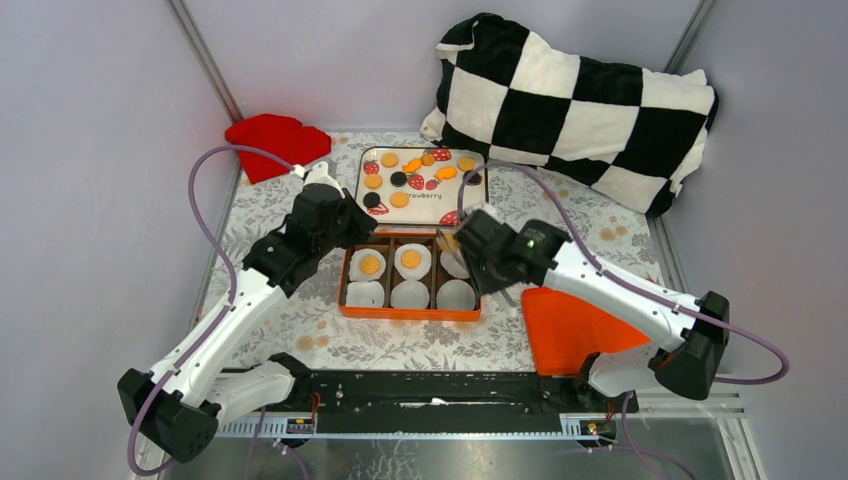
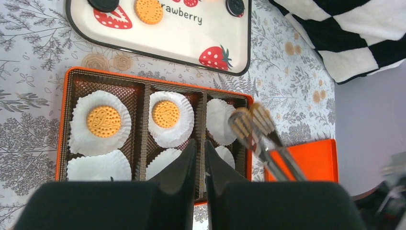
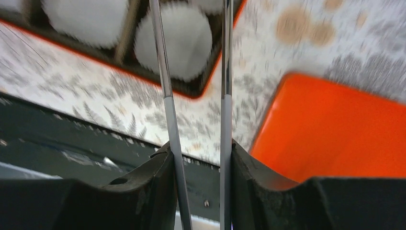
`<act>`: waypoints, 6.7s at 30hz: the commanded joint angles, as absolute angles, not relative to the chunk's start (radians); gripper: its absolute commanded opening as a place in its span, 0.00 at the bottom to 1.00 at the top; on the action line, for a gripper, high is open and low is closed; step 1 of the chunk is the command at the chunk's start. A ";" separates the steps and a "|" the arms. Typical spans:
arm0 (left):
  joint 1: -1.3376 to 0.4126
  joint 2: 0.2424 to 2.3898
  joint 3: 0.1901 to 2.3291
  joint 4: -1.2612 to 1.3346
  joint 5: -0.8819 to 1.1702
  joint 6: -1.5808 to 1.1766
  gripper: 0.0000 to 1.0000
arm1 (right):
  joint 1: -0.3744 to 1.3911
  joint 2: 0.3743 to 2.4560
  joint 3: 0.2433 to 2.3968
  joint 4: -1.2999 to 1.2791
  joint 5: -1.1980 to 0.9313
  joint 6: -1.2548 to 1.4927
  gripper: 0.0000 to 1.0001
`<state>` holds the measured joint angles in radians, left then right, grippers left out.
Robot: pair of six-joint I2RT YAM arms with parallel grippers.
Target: Pack the cookies
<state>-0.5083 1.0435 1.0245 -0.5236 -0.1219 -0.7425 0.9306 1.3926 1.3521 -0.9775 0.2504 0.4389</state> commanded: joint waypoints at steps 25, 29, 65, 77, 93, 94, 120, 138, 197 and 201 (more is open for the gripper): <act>-0.500 1.040 0.988 -0.440 -0.027 -0.728 0.15 | 1.012 1.363 1.158 -0.951 0.379 0.612 0.52; -0.500 1.034 0.984 -0.436 -0.013 -0.721 0.16 | 1.012 1.361 1.180 -0.943 0.375 0.603 0.55; -0.281 1.018 1.017 -0.517 -0.005 -0.686 0.18 | 0.798 2.206 2.035 -0.806 0.272 0.197 0.51; -0.258 1.027 0.981 -0.485 0.089 -0.696 0.18 | 0.794 2.247 2.138 -0.902 0.279 0.197 0.54; -0.247 0.997 0.968 -0.500 0.095 -0.692 0.18 | 0.780 2.360 2.218 -0.909 0.228 0.180 0.26; -0.247 0.996 0.969 -0.503 0.097 -0.692 0.18 | 0.779 2.359 2.223 -0.907 0.225 0.180 0.18; -0.196 1.099 1.006 -0.475 0.120 -0.718 0.15 | 1.176 1.687 1.579 -0.885 0.163 0.279 0.00; -0.193 1.053 0.988 -0.496 0.118 -0.692 0.17 | 1.239 1.781 1.590 -0.850 0.096 0.308 0.45; -0.168 0.990 1.087 -0.591 0.017 -0.641 0.21 | 0.845 2.422 2.273 -0.842 0.187 0.062 0.40; -0.164 0.994 1.087 -0.591 0.033 -0.640 0.21 | 0.845 2.406 2.276 -0.842 0.141 0.060 0.16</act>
<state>-0.1772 1.0046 1.0698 -0.5846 0.0353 -0.6621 0.8532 2.4023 2.2414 -0.8421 0.2100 0.0757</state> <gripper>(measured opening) 0.205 0.309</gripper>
